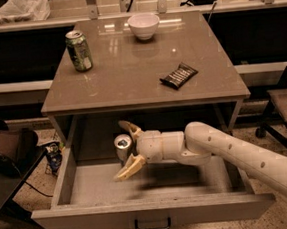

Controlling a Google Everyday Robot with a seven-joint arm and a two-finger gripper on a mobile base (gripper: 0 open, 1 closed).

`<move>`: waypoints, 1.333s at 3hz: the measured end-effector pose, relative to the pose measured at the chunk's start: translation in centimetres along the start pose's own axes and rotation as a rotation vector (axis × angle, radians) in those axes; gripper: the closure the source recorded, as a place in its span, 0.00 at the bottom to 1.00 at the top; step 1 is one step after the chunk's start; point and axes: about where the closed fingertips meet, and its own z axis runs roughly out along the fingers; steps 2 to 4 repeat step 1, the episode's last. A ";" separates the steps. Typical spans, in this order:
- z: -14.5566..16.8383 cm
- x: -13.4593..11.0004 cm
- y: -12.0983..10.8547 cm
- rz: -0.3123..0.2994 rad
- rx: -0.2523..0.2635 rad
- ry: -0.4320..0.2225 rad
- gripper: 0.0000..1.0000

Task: Place redbull can into top drawer

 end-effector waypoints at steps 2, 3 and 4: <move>0.0 0.0 0.0 0.000 0.000 0.000 0.00; 0.0 0.0 0.0 0.000 0.000 0.000 0.00; 0.0 0.0 0.0 0.000 0.000 0.000 0.00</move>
Offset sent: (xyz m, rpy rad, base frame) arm 0.0000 0.0000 0.0000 0.0000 0.0000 0.0000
